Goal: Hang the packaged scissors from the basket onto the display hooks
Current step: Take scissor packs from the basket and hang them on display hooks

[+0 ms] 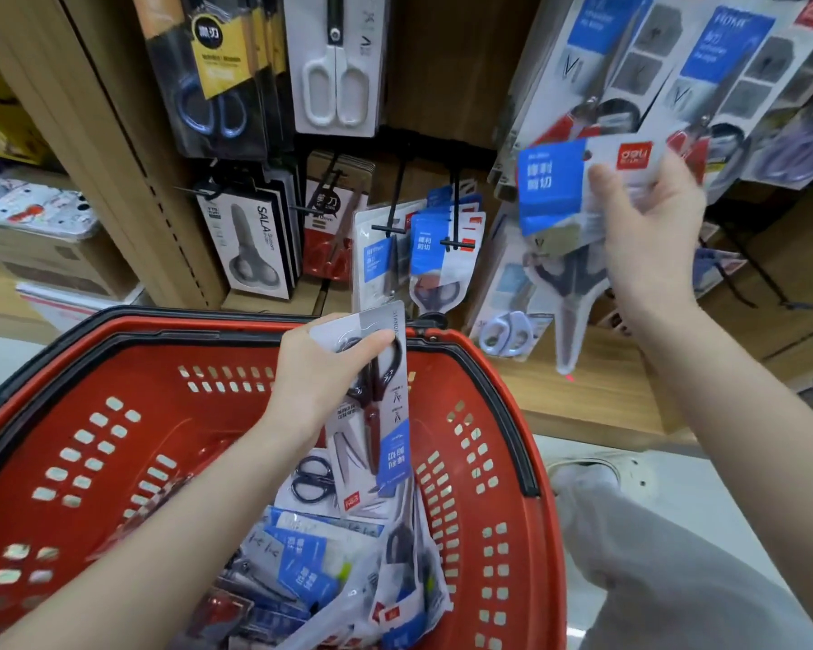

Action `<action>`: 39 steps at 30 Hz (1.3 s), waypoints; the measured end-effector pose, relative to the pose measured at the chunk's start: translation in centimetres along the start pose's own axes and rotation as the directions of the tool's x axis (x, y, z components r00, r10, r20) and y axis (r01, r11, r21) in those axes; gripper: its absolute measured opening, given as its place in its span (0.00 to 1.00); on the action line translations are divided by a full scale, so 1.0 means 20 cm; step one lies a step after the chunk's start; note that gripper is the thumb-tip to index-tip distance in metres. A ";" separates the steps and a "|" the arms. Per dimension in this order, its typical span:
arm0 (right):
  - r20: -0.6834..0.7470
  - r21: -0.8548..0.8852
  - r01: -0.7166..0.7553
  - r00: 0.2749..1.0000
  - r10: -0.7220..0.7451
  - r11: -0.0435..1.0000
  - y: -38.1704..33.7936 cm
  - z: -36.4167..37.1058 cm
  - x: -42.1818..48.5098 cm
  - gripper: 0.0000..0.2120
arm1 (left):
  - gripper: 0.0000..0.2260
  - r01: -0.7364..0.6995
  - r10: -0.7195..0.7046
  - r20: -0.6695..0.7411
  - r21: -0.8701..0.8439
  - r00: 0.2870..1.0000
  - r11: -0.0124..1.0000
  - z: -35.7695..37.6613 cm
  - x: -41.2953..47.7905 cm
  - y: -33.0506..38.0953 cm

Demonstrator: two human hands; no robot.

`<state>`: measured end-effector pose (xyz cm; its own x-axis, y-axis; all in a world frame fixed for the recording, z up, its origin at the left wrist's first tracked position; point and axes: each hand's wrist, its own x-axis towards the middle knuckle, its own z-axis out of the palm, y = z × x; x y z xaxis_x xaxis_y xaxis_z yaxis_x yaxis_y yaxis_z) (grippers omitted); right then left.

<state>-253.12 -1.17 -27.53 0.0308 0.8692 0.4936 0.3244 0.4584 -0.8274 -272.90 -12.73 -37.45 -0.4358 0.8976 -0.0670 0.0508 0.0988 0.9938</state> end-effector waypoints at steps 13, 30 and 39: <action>0.271 -0.285 -0.343 0.867 0.418 0.895 0.68 0.38 -0.06 0.08 | 0.07 0.070 -0.070 0.015 0.027 0.997 0.997 0.05 0.11 -0.08; 0.172 -0.225 -0.302 0.923 0.343 0.926 0.76 0.57 0.02 0.11 | 0.07 0.125 -0.125 -0.008 0.042 0.992 0.991 0.02 0.19 -0.14; 0.014 -0.297 -0.351 0.929 0.371 0.888 0.80 0.63 0.12 0.08 | 0.05 0.169 -0.168 -0.040 0.030 0.985 0.985 -0.02 0.18 -0.12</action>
<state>-259.78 10.56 -42.88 0.1360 0.9796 0.1477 0.5579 0.0475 -0.8286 -274.93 -9.88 -39.96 -0.4734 0.8504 -0.2295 0.0029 0.2620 0.9651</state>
